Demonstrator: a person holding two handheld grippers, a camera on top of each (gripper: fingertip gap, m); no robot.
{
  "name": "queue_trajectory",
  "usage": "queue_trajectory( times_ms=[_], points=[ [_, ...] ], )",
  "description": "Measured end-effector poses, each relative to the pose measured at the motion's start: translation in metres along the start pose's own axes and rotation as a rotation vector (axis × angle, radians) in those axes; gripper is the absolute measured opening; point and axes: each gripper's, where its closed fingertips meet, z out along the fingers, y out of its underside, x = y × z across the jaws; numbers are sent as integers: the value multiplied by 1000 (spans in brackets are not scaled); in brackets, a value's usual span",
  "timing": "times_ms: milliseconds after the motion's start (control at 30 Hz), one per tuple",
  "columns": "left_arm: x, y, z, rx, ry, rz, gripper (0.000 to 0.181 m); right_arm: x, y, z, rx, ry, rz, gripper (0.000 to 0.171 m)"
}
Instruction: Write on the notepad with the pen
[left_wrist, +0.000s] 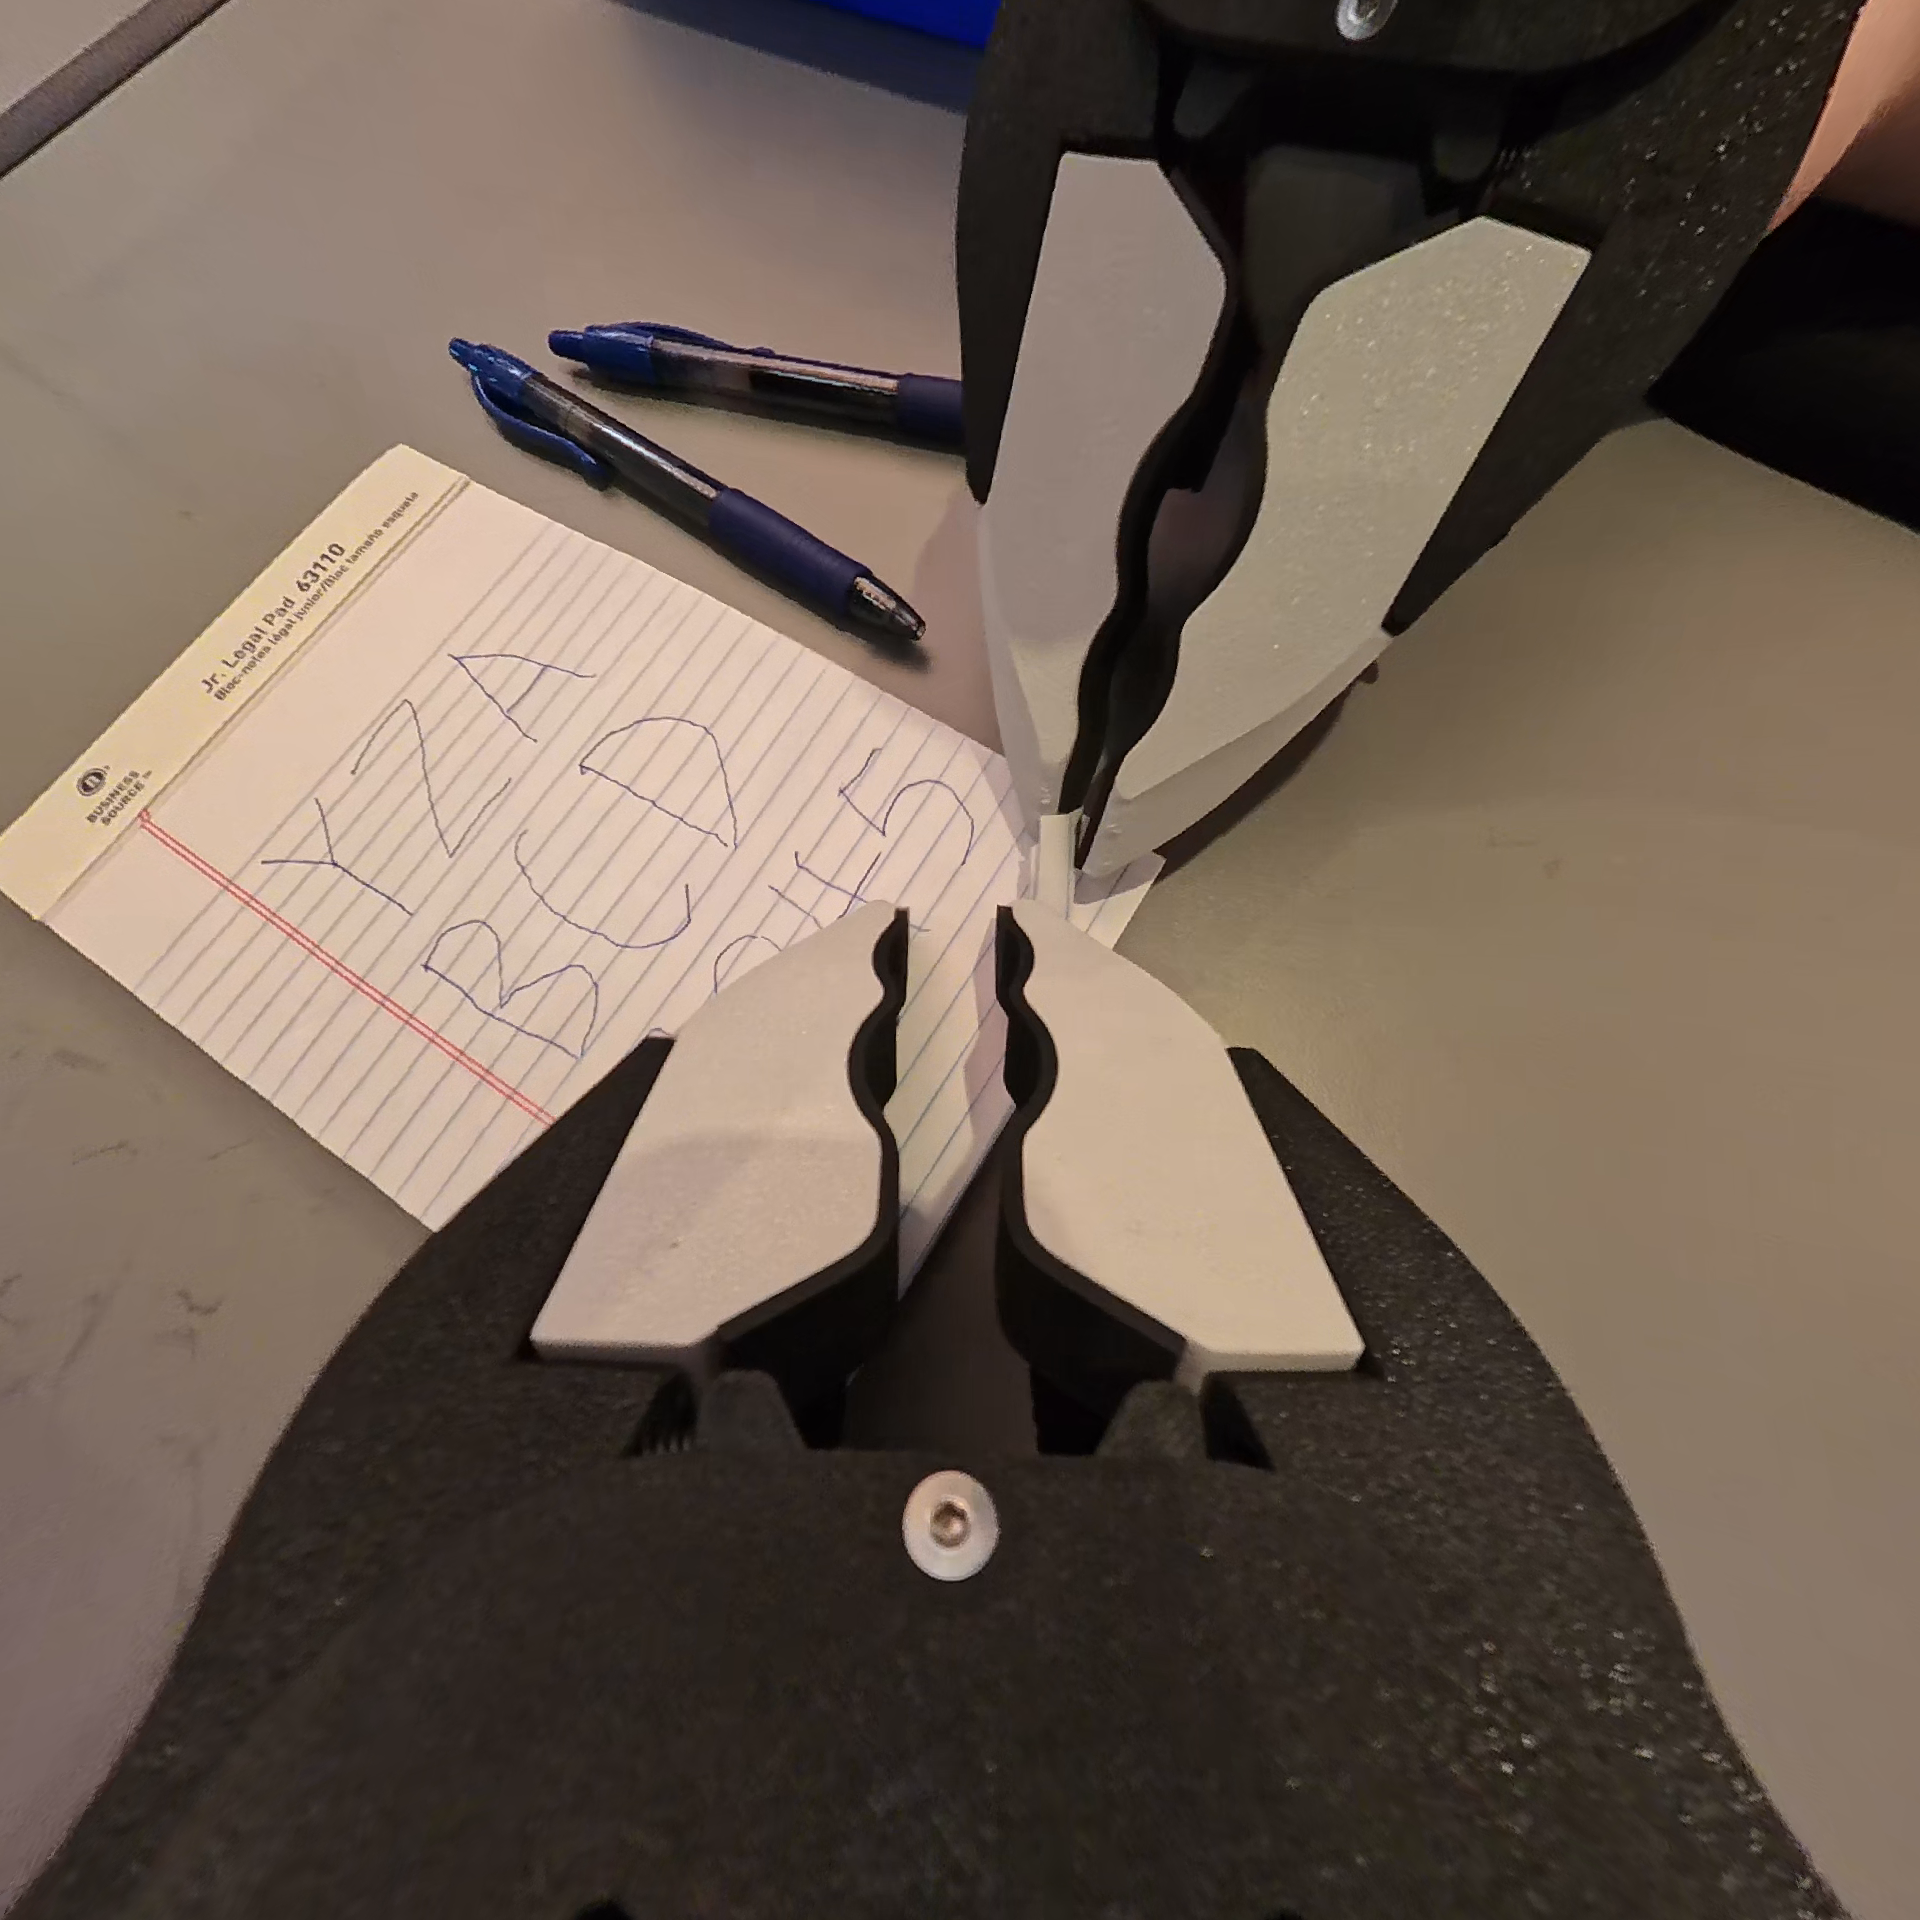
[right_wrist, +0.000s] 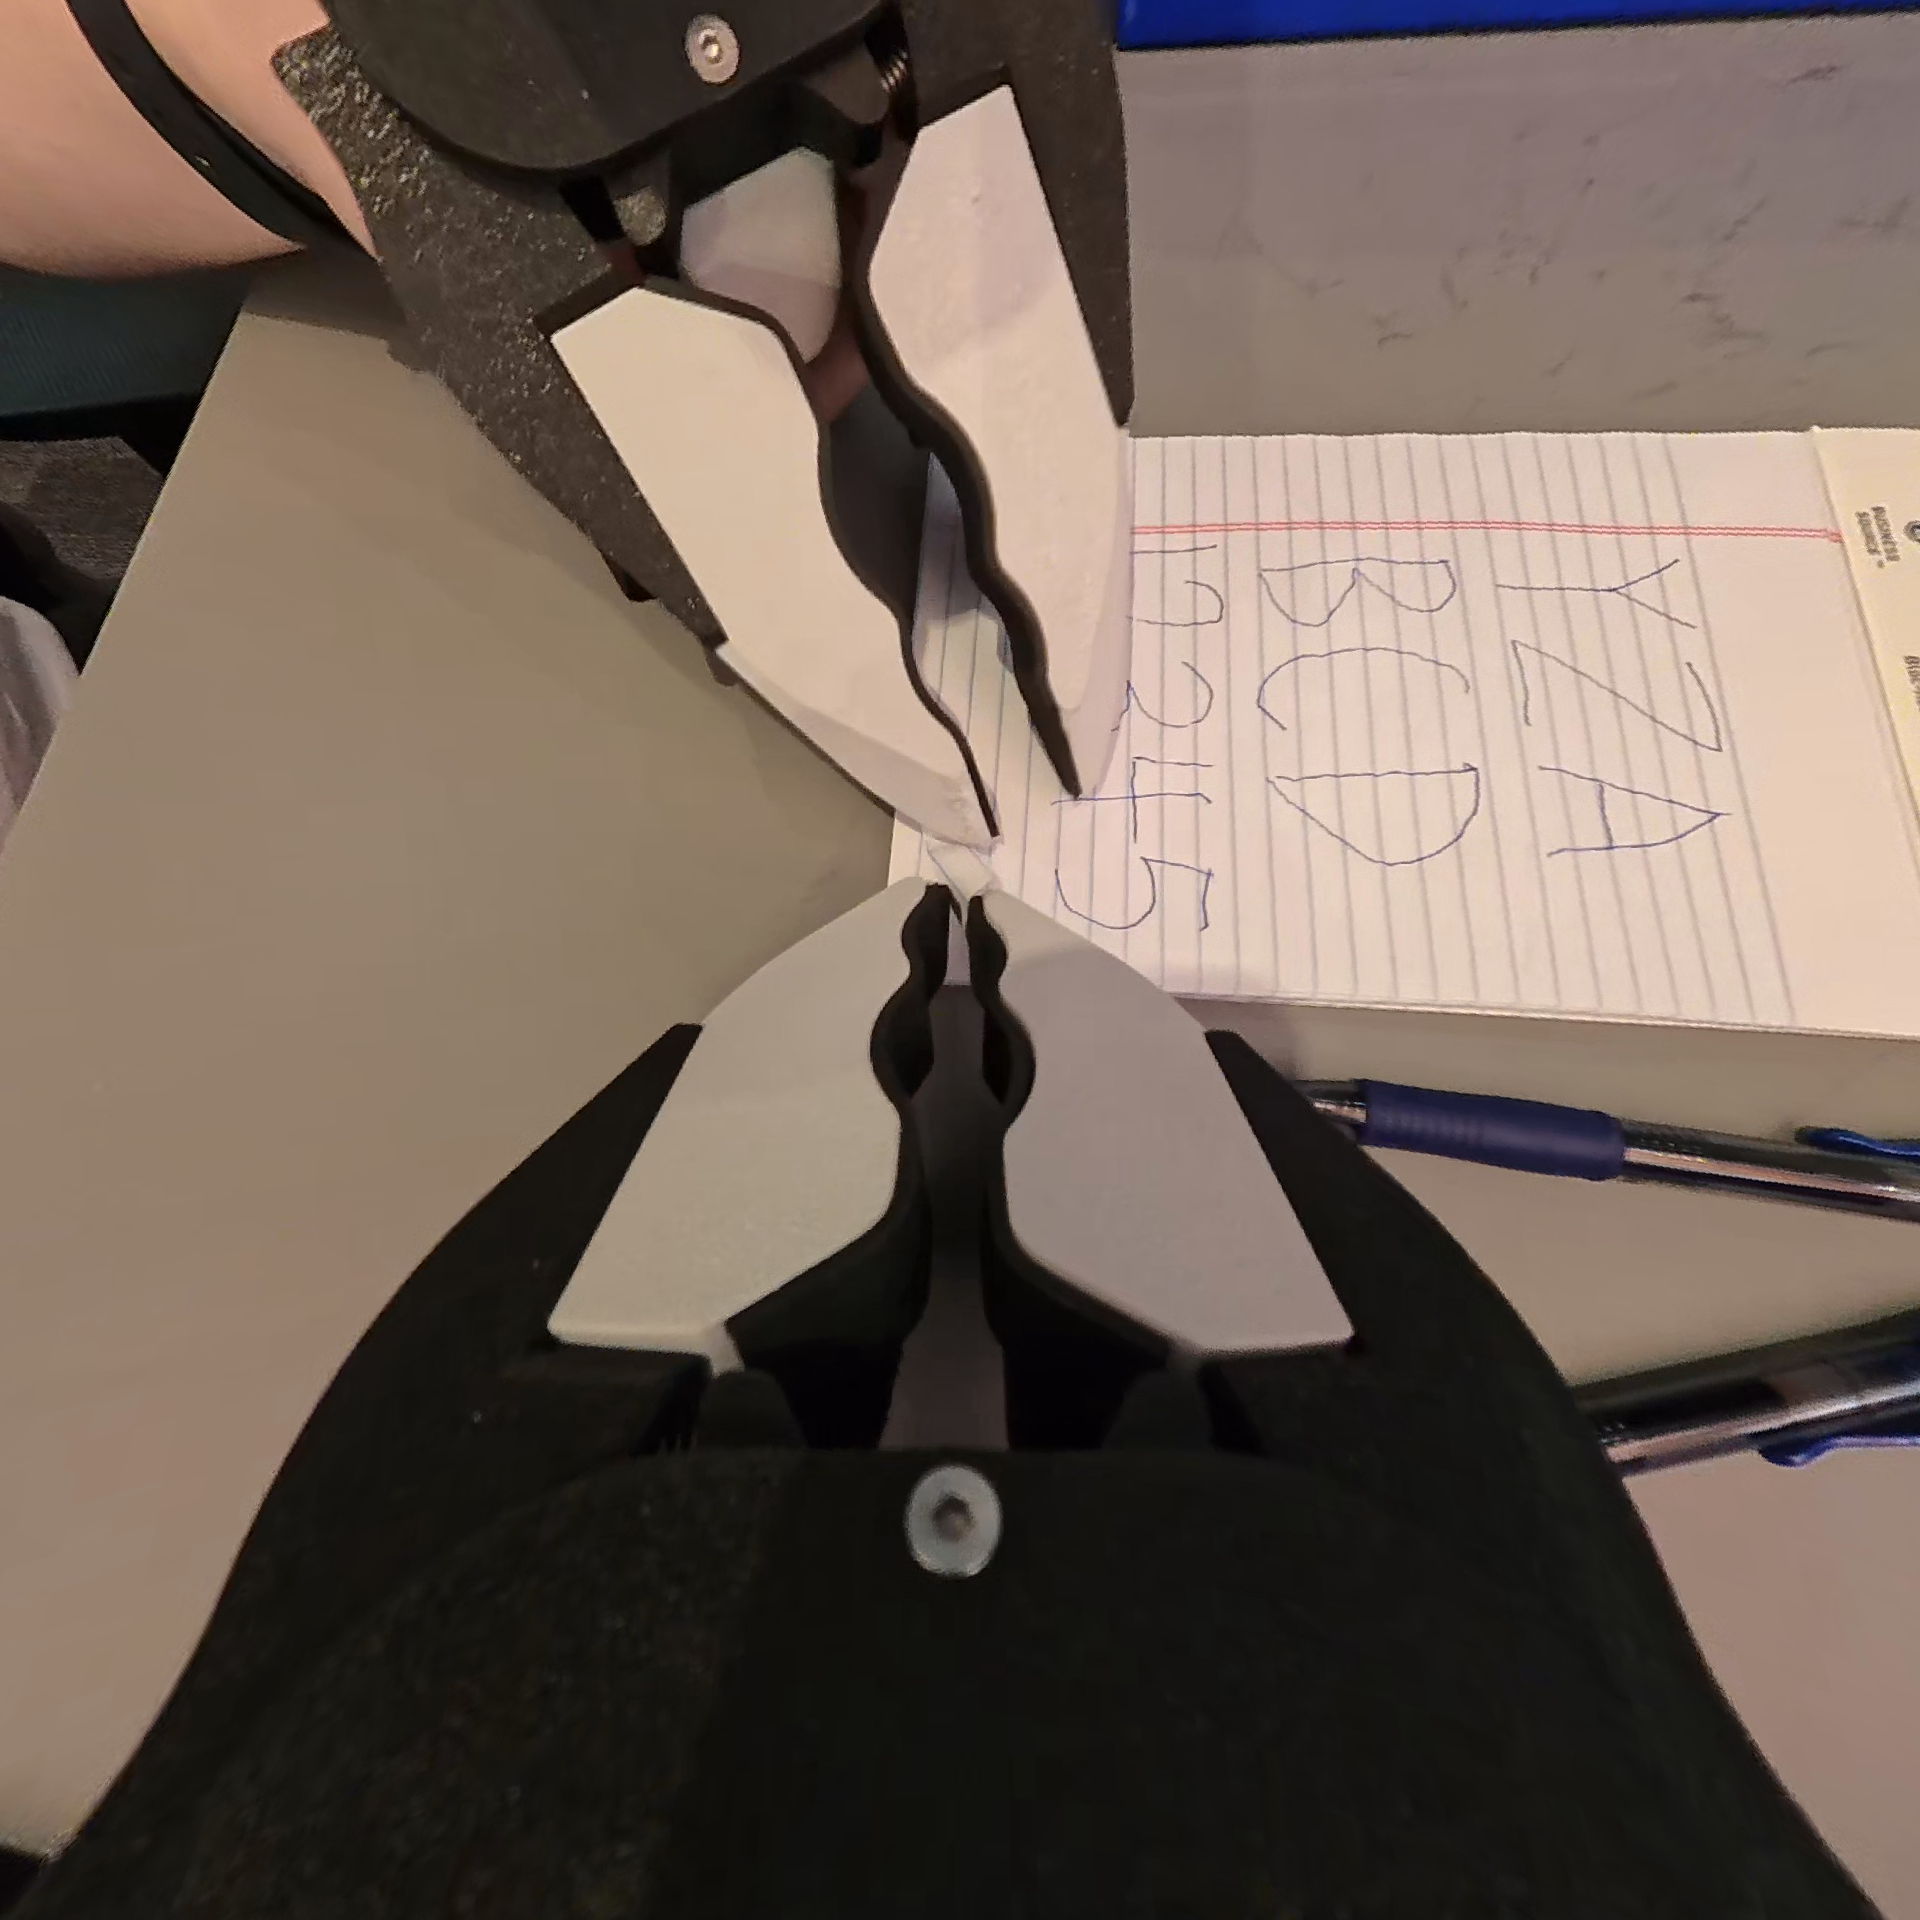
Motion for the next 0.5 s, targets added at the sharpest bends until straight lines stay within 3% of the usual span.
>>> queue_trajectory(
  times_ms=[500],
  points=[
    [2,-4,-33,89,2,-16,18,-1,-12,-10,73,0,-43,0]
  ],
)
